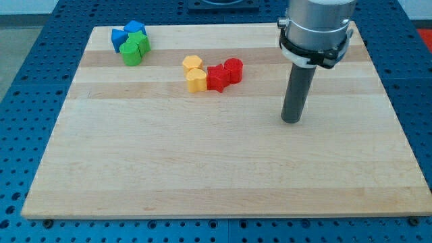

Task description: Push the cube slightly to right

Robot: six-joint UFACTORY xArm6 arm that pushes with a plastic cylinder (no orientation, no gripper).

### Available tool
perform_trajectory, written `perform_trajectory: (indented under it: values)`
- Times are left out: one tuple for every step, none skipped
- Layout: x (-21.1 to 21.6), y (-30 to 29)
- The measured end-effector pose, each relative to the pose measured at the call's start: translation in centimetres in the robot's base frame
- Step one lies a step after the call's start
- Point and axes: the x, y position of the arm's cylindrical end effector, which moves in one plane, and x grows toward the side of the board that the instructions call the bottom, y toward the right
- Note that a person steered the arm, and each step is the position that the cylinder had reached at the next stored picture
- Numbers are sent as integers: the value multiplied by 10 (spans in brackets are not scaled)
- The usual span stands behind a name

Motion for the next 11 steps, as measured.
perform_trajectory:
  values:
    - [0, 0]
    - [7, 0]
    - [50, -11]
    - [94, -68]
    - [81, -156]
    - [34, -251]
    - [-32, -338]
    - [-111, -383]
    - [-180, -398]
    - [-244, -388]
    - [-255, -352]
